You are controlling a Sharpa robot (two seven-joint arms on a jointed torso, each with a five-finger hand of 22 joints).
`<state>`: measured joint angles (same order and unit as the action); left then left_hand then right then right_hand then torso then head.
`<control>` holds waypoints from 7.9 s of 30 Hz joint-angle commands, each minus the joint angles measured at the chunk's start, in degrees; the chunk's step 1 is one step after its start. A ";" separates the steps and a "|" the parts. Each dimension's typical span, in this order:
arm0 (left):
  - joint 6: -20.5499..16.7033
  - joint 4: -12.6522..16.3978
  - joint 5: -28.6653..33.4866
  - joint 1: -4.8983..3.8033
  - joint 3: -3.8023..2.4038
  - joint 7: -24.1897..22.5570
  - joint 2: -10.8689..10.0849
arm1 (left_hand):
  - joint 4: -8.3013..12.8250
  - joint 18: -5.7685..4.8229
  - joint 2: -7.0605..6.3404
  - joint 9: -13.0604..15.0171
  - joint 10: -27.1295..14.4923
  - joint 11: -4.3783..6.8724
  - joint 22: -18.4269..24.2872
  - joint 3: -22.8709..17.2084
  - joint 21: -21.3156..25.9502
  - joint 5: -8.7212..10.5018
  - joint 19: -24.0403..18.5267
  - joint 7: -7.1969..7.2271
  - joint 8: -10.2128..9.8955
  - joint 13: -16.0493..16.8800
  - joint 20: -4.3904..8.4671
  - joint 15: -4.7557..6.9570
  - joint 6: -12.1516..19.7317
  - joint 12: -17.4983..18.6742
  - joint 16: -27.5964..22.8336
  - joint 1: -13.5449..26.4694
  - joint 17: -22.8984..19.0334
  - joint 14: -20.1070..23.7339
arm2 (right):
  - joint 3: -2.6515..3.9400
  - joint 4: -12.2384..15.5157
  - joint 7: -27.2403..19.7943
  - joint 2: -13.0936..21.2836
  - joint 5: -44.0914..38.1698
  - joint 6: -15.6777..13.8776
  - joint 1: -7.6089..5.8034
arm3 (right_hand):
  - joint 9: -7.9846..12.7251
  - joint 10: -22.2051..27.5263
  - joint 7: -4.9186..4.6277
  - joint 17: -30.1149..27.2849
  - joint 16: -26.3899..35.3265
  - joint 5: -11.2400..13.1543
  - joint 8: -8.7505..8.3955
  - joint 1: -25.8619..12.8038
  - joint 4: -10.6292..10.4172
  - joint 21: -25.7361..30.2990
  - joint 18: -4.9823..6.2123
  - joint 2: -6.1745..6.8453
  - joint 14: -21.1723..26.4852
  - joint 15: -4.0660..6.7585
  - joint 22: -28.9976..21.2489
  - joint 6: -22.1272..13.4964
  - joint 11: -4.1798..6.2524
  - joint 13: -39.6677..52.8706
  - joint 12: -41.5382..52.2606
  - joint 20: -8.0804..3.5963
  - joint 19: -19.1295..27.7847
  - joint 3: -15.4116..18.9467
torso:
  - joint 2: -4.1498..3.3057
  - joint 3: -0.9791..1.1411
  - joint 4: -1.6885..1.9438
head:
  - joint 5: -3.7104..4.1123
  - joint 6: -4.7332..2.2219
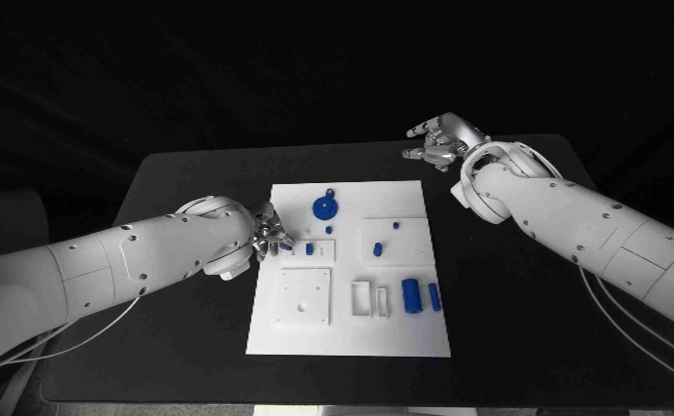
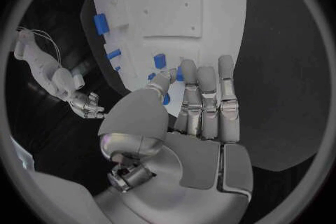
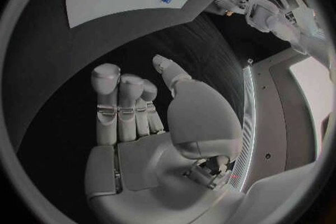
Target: Assemble the parts on the task board
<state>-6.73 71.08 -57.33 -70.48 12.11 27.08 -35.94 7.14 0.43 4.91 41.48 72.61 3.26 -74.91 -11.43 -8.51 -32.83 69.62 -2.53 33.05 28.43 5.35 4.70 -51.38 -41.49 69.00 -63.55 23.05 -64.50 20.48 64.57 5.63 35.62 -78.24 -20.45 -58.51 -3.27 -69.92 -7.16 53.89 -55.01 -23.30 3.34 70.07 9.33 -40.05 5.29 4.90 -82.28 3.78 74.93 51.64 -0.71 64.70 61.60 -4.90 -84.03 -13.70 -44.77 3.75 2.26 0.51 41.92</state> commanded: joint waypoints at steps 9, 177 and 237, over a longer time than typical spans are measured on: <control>-1.39 0.36 -2.48 0.39 0.38 -0.51 0.38 | 1.93 -0.43 0.52 3.10 0.58 -0.02 -1.20 -1.48 -0.52 -0.38 -0.14 2.33 0.13 0.16 0.45 0.11 -2.70 0.18 -0.24 -0.06 0.17 -0.42 | 0.02 0.11 -0.28 -0.07 0.10 1.12 0.03 | -0.08 -0.12 0.02 -0.05 0.42 -0.22 -0.02 -0.49 -0.36 0.23 0.88 0.12 -0.24 0.05 3.53 0.12 0.26 0.06 -0.21 0.01 -3.12 -0.24 | 0.03 0.02 -0.01 | 0.14 -0.01; -10.18 -8.49 -21.95 0.90 -1.27 -29.74 8.41 | 5.16 4.25 -6.77 -37.63 -6.11 -8.70 -0.61 5.25 -2.01 23.42 -5.84 -4.45 -29.44 -25.02 -5.16 -5.59 -11.02 38.05 -7.50 -16.43 -7.04 1.86 | 0.02 -0.20 -0.80 -0.43 1.03 1.46 0.44 | -0.07 0.01 0.03 -0.45 0.80 -0.83 -0.03 -1.07 -1.01 0.57 0.85 -0.04 -0.22 0.07 3.19 -0.01 0.27 -0.17 -0.43 -0.01 -3.10 -0.35 | -0.07 -0.02 -0.05 | 1.63 -0.88; -9.62 -18.88 -21.97 4.35 -0.37 -33.94 14.00 | 5.06 4.72 -5.31 -37.67 -4.37 -8.06 -1.37 0.89 -7.75 22.94 -6.18 -4.23 -29.45 -25.06 -4.39 -4.91 -12.39 38.11 -4.78 -16.70 -6.21 0.52 | 0.02 0.14 -1.83 -0.71 2.39 0.98 0.42 | -0.14 2.25 0.34 -7.83 8.48 -0.98 0.03 -1.15 -0.95 14.78 0.75 0.43 -0.53 0.84 -7.91 1.05 1.26 -28.29 -13.97 -0.83 -2.52 -1.32 | 0.03 0.03 0.03 | 2.88 -0.55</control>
<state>-16.62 52.23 -79.11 -66.51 11.64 -6.30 -22.14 12.21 4.43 -1.05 3.88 67.88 -4.72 -75.12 -10.35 -16.07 -9.74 63.76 -6.74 3.71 3.42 0.94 -0.21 -63.34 -3.54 63.86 -80.21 16.77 -63.68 20.47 64.59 4.36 34.97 -75.98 -19.77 -58.10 -3.35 -67.99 -6.80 46.14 -46.66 -24.18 3.34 69.39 8.46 -25.53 5.25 5.14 -82.77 4.27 67.12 52.62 0.62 36.50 47.46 -5.32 -84.03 -14.88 -44.69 3.79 2.29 3.32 41.31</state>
